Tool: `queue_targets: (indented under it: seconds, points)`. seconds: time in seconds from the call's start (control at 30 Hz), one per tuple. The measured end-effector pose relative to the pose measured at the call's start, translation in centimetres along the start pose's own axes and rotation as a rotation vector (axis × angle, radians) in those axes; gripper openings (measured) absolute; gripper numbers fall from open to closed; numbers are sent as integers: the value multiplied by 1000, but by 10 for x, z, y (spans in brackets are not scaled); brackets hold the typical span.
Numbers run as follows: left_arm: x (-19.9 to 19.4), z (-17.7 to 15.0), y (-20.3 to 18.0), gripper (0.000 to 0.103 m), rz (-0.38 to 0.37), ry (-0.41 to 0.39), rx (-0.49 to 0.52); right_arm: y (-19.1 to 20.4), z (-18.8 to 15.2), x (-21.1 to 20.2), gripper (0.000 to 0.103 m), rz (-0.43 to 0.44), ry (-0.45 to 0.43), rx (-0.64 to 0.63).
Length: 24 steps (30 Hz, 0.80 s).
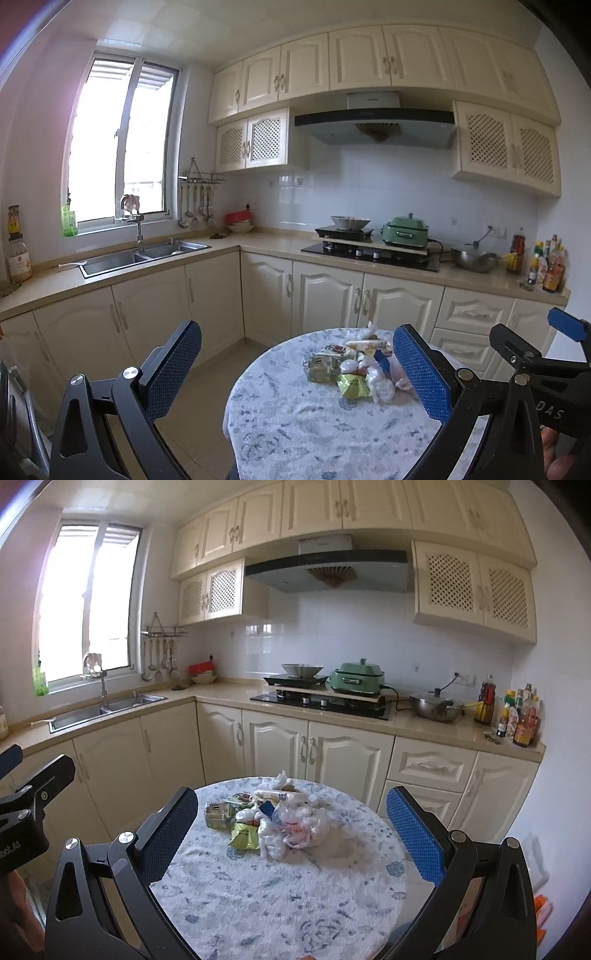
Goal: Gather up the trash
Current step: 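Move both tools toward the trash pile on the round table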
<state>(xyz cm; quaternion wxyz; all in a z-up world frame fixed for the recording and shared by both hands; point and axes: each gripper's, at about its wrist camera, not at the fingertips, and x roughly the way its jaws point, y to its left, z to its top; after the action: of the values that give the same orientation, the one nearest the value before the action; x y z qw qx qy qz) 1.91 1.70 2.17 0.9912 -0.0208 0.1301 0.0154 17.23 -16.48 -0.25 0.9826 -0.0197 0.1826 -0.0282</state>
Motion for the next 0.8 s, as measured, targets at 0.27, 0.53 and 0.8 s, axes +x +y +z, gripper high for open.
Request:
queue_targets:
  seconds: [0.27, 0.53, 0.8]
  points:
    - [45, -8, -12, 102, 29, 48, 11, -2, -7, 33, 103, 41, 53, 3]
    - [95, -18, -19, 102, 30, 124, 32, -5, -20, 73, 103, 56, 141, 16]
    - [130, -24, -12, 102, 24, 166, 23, 5, -28, 97, 103, 47, 182, -22]
